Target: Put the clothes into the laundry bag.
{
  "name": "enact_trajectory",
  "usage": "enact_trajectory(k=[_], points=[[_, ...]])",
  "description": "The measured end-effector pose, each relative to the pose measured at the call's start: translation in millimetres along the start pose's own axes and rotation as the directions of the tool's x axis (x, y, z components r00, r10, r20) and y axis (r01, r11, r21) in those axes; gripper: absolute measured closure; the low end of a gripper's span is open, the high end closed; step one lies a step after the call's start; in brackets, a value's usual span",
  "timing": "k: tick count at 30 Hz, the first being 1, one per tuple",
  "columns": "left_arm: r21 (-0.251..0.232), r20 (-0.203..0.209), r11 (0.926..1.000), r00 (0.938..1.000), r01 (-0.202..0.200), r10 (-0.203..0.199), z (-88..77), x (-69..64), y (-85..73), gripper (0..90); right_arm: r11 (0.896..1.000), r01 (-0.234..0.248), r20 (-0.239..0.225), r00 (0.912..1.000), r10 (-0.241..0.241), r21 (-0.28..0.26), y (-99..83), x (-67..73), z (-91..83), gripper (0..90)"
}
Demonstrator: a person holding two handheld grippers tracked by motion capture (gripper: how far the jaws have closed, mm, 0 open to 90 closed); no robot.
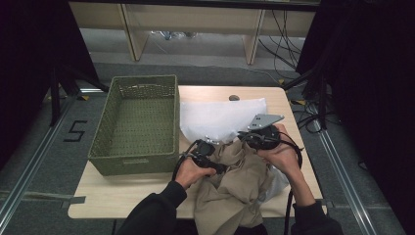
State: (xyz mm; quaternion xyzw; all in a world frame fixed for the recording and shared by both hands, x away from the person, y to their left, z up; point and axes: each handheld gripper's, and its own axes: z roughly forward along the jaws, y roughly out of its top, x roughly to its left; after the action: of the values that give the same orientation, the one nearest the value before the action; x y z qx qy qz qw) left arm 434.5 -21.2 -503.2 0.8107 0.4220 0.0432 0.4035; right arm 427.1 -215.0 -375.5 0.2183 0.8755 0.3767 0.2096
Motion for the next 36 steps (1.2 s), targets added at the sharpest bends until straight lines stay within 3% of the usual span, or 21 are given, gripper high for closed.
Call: enact_trajectory(k=[1,3,4,5,9,10,14,15,18,21,22,24,25,26,27,28,31,32,34,35,36], points=[[0.085,0.020,0.9882,0.9918,-0.127,0.126,-6.6,5.9,3.6,43.9,1.000,0.002,0.002,1.0000,-0.002,0.002,-0.2,-0.5,0.1,89.7],[0.030,0.011,0.9939,0.9943,-0.106,0.106,-9.1,1.4,5.1,63.3,1.000,-0.015,0.001,0.9999,0.015,0.011,-1.0,-0.1,0.0,89.7],[0.030,0.011,0.9890,0.9895,-0.145,0.144,-15.6,0.5,6.7,69.9,1.000,-0.010,0.009,0.9999,0.010,0.008,-1.8,-0.8,0.0,89.7],[0.007,0.018,0.9893,0.9892,-0.145,0.145,-19.8,-2.7,7.4,74.3,1.000,-0.002,0.008,1.0000,0.002,0.004,-2.1,-1.5,0.2,89.7],[-0.107,0.046,0.9772,0.9809,-0.183,0.189,-54.6,-22.4,13.2,78.2,1.000,-0.008,0.013,0.9999,0.008,-0.010,-0.9,-3.2,-2.4,89.7],[-0.137,0.058,0.9699,0.9758,-0.202,0.211,-64.2,-29.8,15.0,78.6,1.000,-0.022,0.020,0.9995,0.022,-0.008,-0.4,-2.4,-3.3,89.7],[-0.192,0.089,0.9518,0.9617,-0.239,0.259,-82.7,-51.1,15.4,79.3,1.000,-0.016,0.018,0.9997,0.016,-0.020,3.3,-1.1,-4.3,89.7],[-0.189,0.123,0.9487,0.9525,-0.253,0.279,-83.5,-55.3,15.6,79.3,1.000,-0.017,0.031,0.9994,0.018,-0.021,4.0,-0.7,-5.3,89.7],[-0.209,0.137,0.9305,0.9330,-0.301,0.333,-74.9,-64.0,12.4,79.4,0.999,-0.013,0.013,0.9998,0.013,-0.032,7.9,-0.3,-5.8,89.7],[-0.189,0.171,0.9334,0.9258,-0.305,0.337,-57.2,-65.6,9.7,79.3,0.999,0.002,0.006,1.0000,-0.002,-0.039,10.3,1.9,-6.9,89.8],[-0.185,0.167,0.9299,0.9222,-0.318,0.349,-50.6,-66.4,9.3,79.3,0.999,0.006,0.004,1.0000,-0.006,-0.041,10.9,2.3,-7.0,89.7],[-0.175,0.128,0.9248,0.9235,-0.338,0.362,-41.9,-64.8,11.7,79.3,0.999,0.004,-0.012,0.9999,-0.004,-0.041,12.2,4.5,-7.6,89.8],[-0.179,0.107,0.9252,0.9282,-0.335,0.356,-38.7,-62.2,14.0,79.2,0.999,0.008,-0.016,0.9998,-0.009,-0.045,12.5,4.5,-7.4,89.7],[-0.177,0.102,0.9339,0.9380,-0.311,0.331,-35.1,-58.5,15.9,79.3,0.999,0.006,-0.017,0.9998,-0.007,-0.047,12.6,4.9,-7.8,89.7],[-0.181,0.079,0.9356,0.9438,-0.303,0.321,-33.2,-53.0,18.6,79.3,0.999,0.008,-0.016,0.9998,-0.009,-0.048,12.7,5.1,-8.3,89.7],[-0.191,0.071,0.9466,0.9582,-0.260,0.277,-32.1,-49.3,19.9,79.4,0.999,0.007,-0.018,0.9998,-0.008,-0.051,12.8,5.3,-9.3,89.8],[-0.196,-0.037,0.9544,0.9744,-0.225,0.222,-40.4,-35.1,27.6,79.9,0.998,0.004,-0.022,0.9997,-0.006,-0.067,14.5,5.8,-13.8,89.7],[-0.200,-0.080,0.9501,0.9704,-0.240,0.228,-47.3,-30.9,31.2,80.2,0.998,0.001,-0.015,0.9999,-0.002,-0.070,15.5,6.0,-15.4,89.8],[-0.230,-0.139,0.9484,0.9720,-0.218,0.190,-62.5,-24.3,39.9,80.9,0.997,0.006,-0.018,0.9998,-0.008,-0.081,17.4,6.7,-17.2,89.8],[-0.257,-0.145,0.9466,0.9761,-0.195,0.161,-69.7,-21.3,45.0,81.0,0.996,0.003,-0.025,0.9997,-0.005,-0.087,18.6,7.7,-17.9,89.8],[-0.267,-0.161,0.9431,0.9739,-0.199,0.160,-77.1,-19.1,49.4,81.2,0.995,0.014,-0.020,0.9997,-0.016,-0.095,20.1,8.4,-18.0,89.7]])
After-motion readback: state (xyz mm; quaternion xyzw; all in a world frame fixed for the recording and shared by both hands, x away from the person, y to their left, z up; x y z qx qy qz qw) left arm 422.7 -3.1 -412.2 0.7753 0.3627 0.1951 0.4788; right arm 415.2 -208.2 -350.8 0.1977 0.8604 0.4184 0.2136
